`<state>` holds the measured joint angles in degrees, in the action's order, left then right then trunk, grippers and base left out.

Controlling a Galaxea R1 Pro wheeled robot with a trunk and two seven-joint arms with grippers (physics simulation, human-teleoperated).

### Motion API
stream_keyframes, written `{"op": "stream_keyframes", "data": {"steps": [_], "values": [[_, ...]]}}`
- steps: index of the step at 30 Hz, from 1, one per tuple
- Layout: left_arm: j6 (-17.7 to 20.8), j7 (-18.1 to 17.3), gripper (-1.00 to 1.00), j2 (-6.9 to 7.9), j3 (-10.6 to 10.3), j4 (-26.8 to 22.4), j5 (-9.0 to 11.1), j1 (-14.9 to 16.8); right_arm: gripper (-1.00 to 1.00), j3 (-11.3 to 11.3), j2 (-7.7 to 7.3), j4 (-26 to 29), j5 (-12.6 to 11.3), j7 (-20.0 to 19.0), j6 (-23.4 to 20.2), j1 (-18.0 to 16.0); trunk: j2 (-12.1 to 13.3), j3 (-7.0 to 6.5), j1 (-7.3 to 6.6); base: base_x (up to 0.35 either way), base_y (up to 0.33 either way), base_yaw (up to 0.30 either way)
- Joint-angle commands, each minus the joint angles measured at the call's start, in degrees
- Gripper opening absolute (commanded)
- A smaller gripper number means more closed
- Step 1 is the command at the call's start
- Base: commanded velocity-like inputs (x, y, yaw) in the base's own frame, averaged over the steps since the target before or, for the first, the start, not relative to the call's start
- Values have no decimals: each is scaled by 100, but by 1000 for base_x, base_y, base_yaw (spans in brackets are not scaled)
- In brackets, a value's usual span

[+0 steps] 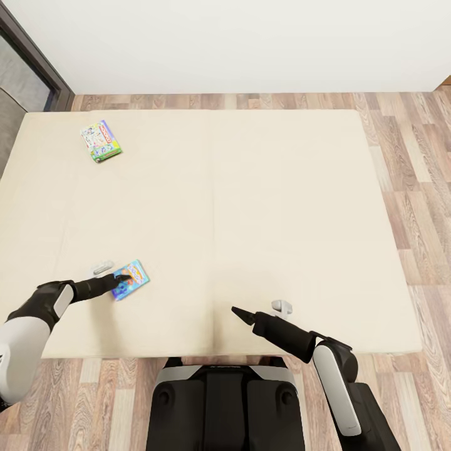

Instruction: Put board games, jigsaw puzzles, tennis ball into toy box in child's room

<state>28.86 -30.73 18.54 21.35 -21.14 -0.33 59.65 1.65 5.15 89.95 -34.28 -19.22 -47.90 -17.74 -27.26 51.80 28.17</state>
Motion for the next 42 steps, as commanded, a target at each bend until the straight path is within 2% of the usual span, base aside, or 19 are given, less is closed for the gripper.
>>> {"op": "stream_keyframes", "data": {"steps": [1,14,42], "values": [[52,-21,100,2,46,-34,-4,3,100,-7,5,2,17,-23,-26,-2,-7,5,3,0,0,0],[107,-11,100,15,75,-433,-1,3,100,-7,17,-6,22,-21,-26,-3,-7,5,3,0,0,0],[84,45,100,-8,80,-505,-2,6,100,-7,21,-12,19,-20,-26,-4,-7,8,3,0,0,0]]}}
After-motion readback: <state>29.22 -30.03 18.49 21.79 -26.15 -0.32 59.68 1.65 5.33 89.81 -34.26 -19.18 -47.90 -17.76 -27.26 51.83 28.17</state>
